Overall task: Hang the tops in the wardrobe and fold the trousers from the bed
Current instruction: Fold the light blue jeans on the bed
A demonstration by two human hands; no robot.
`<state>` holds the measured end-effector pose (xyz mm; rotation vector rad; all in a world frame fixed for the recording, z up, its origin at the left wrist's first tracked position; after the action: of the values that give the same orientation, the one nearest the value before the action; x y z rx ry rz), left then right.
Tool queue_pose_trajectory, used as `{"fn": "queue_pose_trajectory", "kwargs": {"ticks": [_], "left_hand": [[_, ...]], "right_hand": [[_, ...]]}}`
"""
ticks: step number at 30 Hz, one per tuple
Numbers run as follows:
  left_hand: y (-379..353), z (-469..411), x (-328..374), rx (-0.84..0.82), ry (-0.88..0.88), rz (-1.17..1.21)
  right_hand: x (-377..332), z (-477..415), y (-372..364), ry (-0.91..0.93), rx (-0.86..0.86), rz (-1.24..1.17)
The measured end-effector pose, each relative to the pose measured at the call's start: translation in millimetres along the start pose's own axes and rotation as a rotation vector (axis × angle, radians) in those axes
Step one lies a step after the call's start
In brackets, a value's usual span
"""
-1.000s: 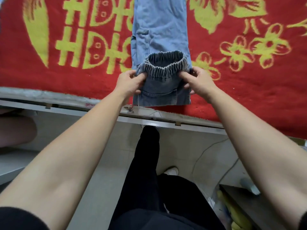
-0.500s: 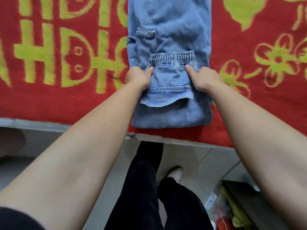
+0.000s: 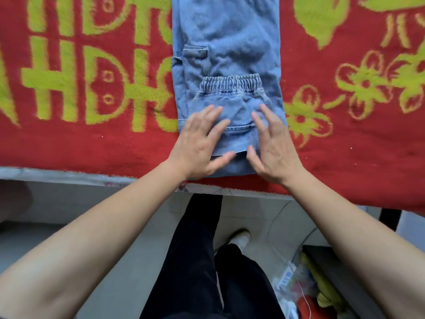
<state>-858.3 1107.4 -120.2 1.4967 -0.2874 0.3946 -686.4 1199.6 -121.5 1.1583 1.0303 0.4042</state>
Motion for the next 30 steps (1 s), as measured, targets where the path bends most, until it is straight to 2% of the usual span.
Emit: {"fn": "queue_pose_trajectory", "kwargs": {"ticks": [3,5,8,11,15,21,24,27,30], "left_hand": [[-25.2,6.6,0.1,-0.422,0.011,-0.331],[-35.8,2.8,-0.3,-0.502,0.056,-0.442],[-44.5,-5.6,5.6,-0.513,0.107,-0.44],[-39.0,-14.9,8.2,-0.574,0.175,-0.336],[-6.1,-29.5,7.7,-0.58,0.229,-0.066],[29.2,5.7,37.8,-0.678,0.308,0.11],[32.8,46.6,61.4,-0.831,0.344,0.236],[37.8,75.5,77.7,-0.972,0.372,0.351],[55.3,72.3,70.2,-0.994,0.444,0.463]], "right_hand": [[-7.1,26.7,-16.4,0.106,-0.282,0.16],[-2.5,32.6,-28.7,0.064,-0.451,0.316],[1.2,25.6,-38.2,-0.015,-0.463,0.385],[-2.9,17.7,-38.6,-0.069,-0.509,0.364],[-11.9,7.4,-10.5,-0.12,-0.539,0.233],[-43.3,29.4,43.5,-0.063,-0.526,0.158],[-62.2,64.2,57.0,-0.072,-0.681,0.093],[-71.9,82.5,72.9,-0.177,-0.905,-0.08],[-63.6,65.5,94.9,-0.257,-0.955,-0.186]]}}
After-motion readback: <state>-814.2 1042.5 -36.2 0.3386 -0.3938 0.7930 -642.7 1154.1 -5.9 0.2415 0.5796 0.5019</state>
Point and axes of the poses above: each hand's wrist, its own z-axis away from the middle knuckle, its own y-axis out of the back of the hand, x = y × z, the point moved 4 cm from there along -z, towards the middle knuckle, and after that the axes turned 5 degrees about y, right-handed, at the moved point
